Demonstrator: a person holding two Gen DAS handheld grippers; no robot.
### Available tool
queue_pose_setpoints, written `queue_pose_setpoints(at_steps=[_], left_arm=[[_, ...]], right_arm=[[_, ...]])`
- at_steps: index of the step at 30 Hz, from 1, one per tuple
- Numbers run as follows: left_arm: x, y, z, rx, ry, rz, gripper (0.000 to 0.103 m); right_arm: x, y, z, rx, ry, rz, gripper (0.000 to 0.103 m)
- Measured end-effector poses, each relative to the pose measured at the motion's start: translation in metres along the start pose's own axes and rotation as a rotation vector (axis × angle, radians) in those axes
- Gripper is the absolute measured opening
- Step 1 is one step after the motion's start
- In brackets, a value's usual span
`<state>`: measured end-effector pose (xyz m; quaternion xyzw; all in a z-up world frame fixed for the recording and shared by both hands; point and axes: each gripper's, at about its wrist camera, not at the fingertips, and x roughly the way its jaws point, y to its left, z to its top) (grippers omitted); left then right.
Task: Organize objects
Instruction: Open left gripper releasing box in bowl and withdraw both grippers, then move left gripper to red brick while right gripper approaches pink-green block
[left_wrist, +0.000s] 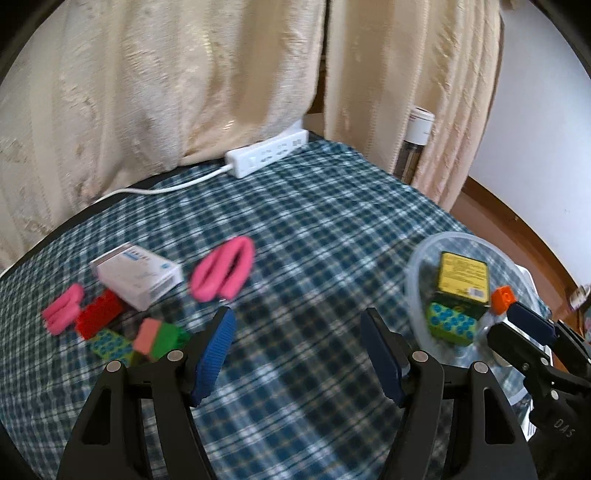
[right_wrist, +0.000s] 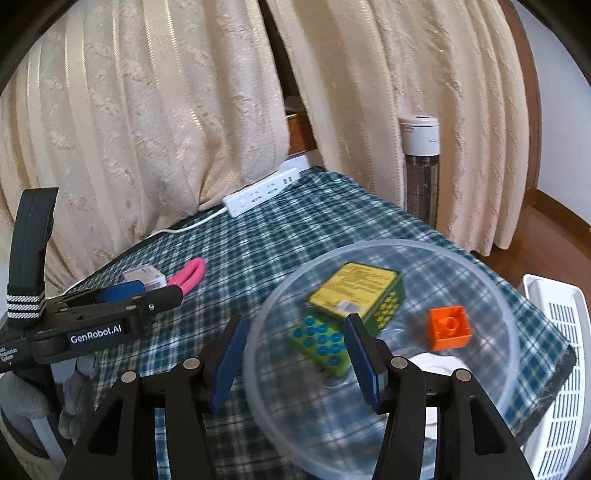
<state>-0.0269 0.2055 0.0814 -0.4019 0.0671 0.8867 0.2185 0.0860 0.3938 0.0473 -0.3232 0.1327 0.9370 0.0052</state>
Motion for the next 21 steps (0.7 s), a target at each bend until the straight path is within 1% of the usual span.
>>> queue_pose_setpoints(at_steps=[8,21], left_arm=[[-0.006,0.045,-0.010,-0.046,0.000,0.051,0.071],[-0.014,0.119,-0.018,-0.132,-0.010,0.142,0.071]], right_arm=[[0.010,0.028,-0.002,-0.034,0.031,0.035,0.058],[0.035,0.075,-0.006,-0.098,0.100,0.098,0.058]])
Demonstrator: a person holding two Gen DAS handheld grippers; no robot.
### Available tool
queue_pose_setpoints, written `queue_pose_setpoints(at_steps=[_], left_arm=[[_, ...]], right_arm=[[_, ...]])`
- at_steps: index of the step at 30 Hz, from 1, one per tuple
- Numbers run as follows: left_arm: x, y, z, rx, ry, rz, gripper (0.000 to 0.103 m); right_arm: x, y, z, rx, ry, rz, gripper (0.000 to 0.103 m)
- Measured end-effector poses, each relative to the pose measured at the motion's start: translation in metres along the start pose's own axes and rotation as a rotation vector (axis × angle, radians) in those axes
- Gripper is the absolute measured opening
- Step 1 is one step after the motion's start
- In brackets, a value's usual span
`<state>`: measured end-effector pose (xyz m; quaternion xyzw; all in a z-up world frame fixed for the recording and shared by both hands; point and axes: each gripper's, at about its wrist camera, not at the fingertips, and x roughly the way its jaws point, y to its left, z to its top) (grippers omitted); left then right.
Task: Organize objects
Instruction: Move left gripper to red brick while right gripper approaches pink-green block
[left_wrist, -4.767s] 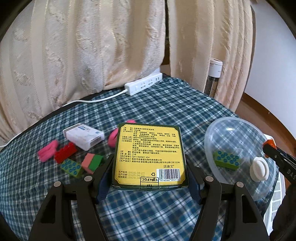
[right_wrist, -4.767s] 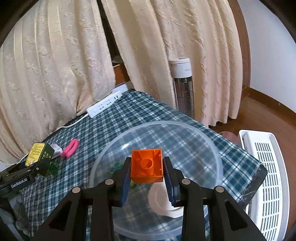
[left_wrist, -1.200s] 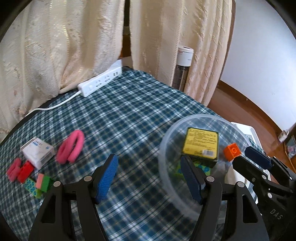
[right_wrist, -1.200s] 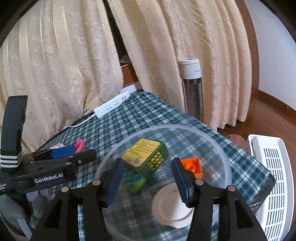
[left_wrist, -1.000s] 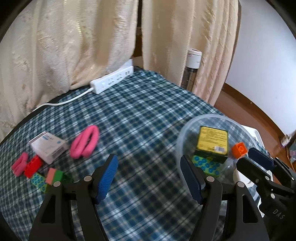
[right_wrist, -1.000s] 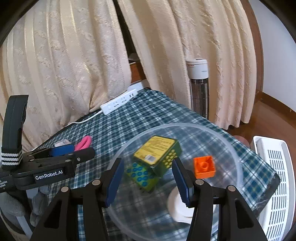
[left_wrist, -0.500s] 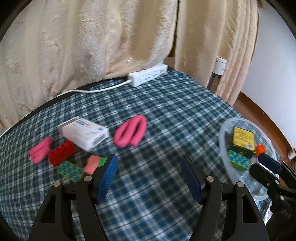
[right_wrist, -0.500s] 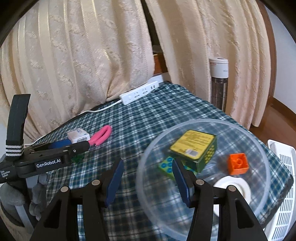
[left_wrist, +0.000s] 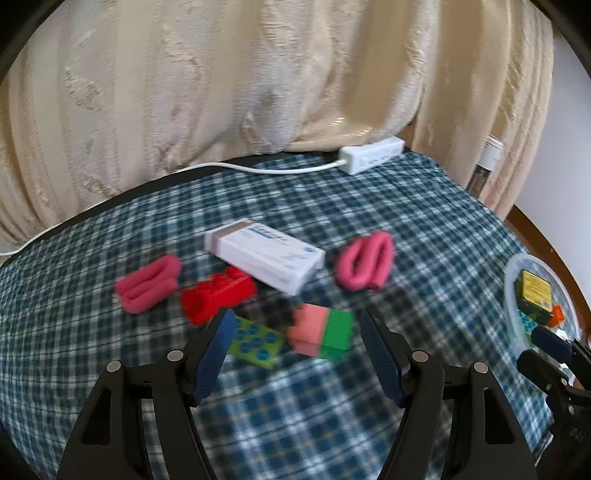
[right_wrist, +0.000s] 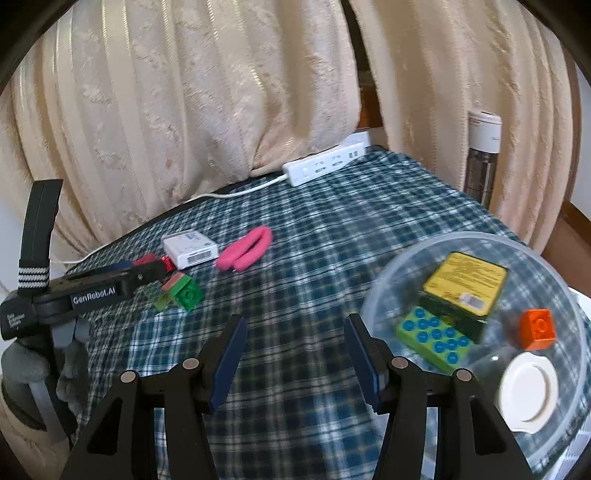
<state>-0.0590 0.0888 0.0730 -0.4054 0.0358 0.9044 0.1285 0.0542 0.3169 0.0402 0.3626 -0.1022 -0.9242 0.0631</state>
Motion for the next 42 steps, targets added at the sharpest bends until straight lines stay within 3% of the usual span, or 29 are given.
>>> queue_pose_setpoints(at_steps=[12,23,38,42], left_arm=[[0.026,0.059,0.005,-0.102,0.033,0.065,0.071],[0.058,0.060,0.013,-0.136,0.084,0.032,0.071],[0.086,0.076,0.007,-0.223,0.102,0.081,0.072],[0.084,0.082,0.004,-0.235,0.096,0.079,0.065]], right_arm=[[0.028,0.035,0.002,-0.055,0.061,0.050,0.059],[0.051,0.059,0.008,-0.084,0.092,0.080,0.059],[0.081,0.081,0.008,-0.116,0.136,0.111,0.061],[0.087,0.085,0.010,-0.123,0.143,0.111,0.061]])
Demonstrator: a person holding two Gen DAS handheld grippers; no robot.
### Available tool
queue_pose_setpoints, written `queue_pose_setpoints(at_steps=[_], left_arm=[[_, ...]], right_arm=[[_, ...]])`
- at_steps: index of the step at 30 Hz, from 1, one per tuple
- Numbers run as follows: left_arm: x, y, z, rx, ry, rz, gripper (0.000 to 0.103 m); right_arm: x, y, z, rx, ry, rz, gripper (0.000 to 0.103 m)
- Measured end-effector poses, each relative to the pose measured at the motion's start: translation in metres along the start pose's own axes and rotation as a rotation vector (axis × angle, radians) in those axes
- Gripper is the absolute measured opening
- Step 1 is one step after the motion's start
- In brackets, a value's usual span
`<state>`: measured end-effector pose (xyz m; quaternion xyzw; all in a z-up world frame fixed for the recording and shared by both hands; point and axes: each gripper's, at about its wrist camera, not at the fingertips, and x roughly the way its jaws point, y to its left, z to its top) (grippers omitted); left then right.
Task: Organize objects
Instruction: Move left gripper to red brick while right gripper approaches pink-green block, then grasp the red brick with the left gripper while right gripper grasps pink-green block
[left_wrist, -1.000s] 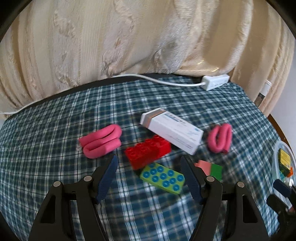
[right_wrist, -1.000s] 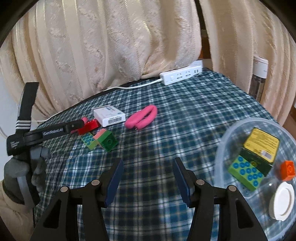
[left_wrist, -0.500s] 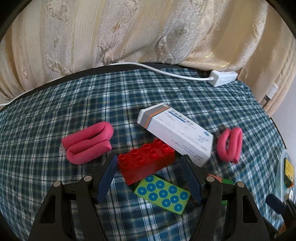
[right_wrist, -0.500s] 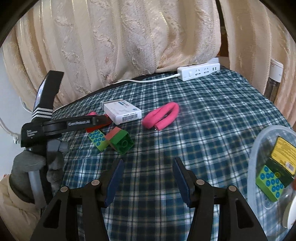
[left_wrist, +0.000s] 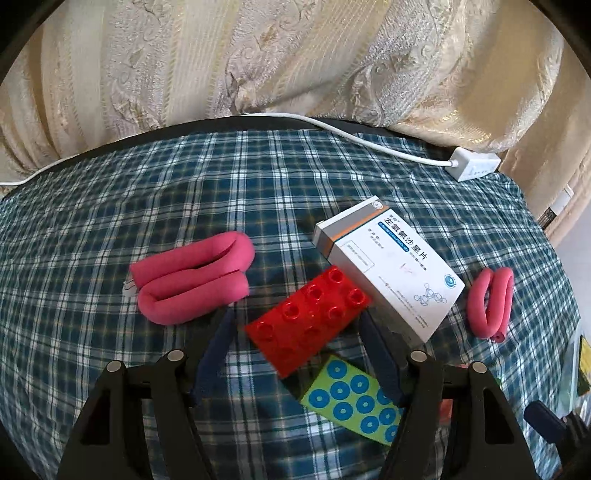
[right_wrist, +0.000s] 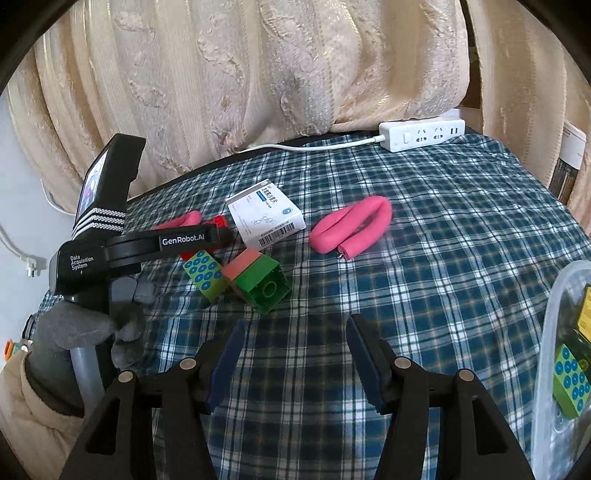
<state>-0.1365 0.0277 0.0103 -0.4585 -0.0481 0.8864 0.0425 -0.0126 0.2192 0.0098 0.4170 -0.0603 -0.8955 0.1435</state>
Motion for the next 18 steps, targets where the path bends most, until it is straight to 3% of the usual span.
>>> queue_pose_setpoints(at_steps=[1,7,18], left_arm=[[0.000,0.000,0.000,0.001,0.001,-0.005,0.059],[-0.003,0.001,-0.002,0.018,0.003,-0.004,0.045],[-0.005,0.003,-0.003,0.001,0.000,-0.006,0.044]], right_arm=[[0.002,0.001,0.001,-0.003,0.002,0.001,0.061],[0.012,0.011,0.008,-0.038,0.006,0.005,0.061],[0.044,0.023,0.019,-0.079,0.047,0.012,0.061]])
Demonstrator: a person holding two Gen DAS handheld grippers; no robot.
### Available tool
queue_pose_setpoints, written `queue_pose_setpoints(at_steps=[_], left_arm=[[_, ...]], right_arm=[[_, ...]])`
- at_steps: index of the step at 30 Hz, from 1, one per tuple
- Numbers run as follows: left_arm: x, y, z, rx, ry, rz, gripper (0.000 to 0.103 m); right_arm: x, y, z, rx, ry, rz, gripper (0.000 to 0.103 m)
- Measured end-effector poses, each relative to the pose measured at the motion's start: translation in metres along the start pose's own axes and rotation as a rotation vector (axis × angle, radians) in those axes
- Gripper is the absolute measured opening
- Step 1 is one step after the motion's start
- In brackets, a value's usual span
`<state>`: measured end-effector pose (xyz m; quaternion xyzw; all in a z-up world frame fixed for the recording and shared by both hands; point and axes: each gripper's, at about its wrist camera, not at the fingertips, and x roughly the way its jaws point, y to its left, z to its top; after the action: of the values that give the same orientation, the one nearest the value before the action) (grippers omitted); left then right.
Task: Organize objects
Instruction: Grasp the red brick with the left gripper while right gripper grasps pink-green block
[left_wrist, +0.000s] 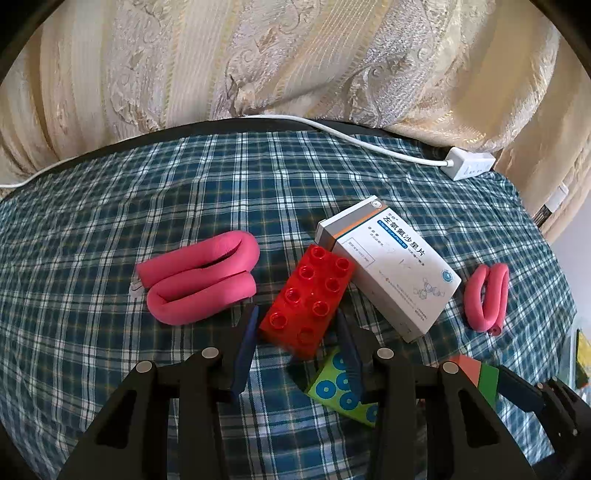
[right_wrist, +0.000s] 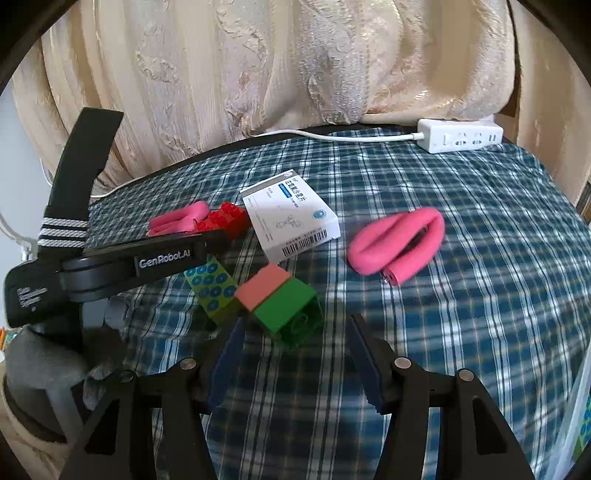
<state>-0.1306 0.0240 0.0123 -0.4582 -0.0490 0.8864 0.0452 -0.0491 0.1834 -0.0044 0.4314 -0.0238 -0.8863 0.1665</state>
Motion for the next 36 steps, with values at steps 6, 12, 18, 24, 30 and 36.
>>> queue_pose_setpoints(at_steps=[6,12,18,24,30,36], left_arm=[[0.002,0.000,0.000,-0.004,-0.006,0.001,0.045],[0.005,0.000,0.003,-0.005,-0.018,-0.003,0.048],[0.007,-0.005,0.003,0.029,-0.029,0.005,0.048],[0.007,-0.007,0.002,0.058,-0.029,0.006,0.038],[0.006,-0.010,0.000,0.087,-0.021,0.011,0.035],[0.003,-0.008,0.000,0.080,-0.013,0.020,0.035]], right_arm=[[0.014,0.002,0.006,-0.015,0.009,-0.011,0.061],[0.017,0.003,0.009,-0.028,0.005,-0.008,0.055],[0.015,0.003,0.005,-0.041,0.004,-0.013,0.037],[0.007,-0.001,-0.002,-0.016,0.001,-0.012,0.035],[-0.001,-0.006,-0.009,0.004,-0.003,-0.018,0.035],[-0.007,-0.010,-0.016,0.016,-0.003,-0.020,0.035]])
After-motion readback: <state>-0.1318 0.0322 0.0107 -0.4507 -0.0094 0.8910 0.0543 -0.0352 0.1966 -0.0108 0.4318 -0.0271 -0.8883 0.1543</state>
